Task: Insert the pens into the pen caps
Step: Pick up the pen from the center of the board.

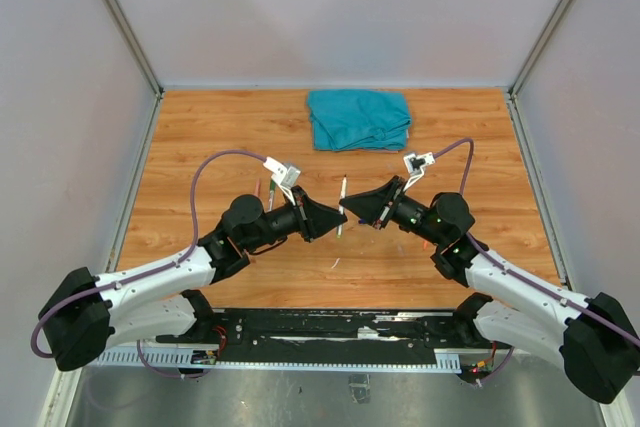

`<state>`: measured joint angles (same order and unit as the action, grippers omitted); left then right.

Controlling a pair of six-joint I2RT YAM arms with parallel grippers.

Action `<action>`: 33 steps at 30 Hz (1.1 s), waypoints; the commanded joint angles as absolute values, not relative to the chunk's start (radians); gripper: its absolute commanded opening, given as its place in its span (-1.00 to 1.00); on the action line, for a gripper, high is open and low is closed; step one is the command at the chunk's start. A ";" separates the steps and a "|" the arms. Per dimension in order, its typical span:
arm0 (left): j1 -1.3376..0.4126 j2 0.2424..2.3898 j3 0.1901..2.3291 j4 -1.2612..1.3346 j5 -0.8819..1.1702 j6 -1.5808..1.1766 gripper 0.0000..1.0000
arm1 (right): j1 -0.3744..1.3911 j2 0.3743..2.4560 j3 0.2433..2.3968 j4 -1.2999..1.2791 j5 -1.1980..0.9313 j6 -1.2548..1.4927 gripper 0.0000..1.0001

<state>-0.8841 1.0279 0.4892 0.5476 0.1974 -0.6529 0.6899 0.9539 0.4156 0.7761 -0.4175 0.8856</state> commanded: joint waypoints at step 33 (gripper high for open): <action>-0.888 0.869 0.510 0.081 -0.050 -0.446 -0.99 | 0.629 0.915 0.749 -0.454 0.271 0.342 0.05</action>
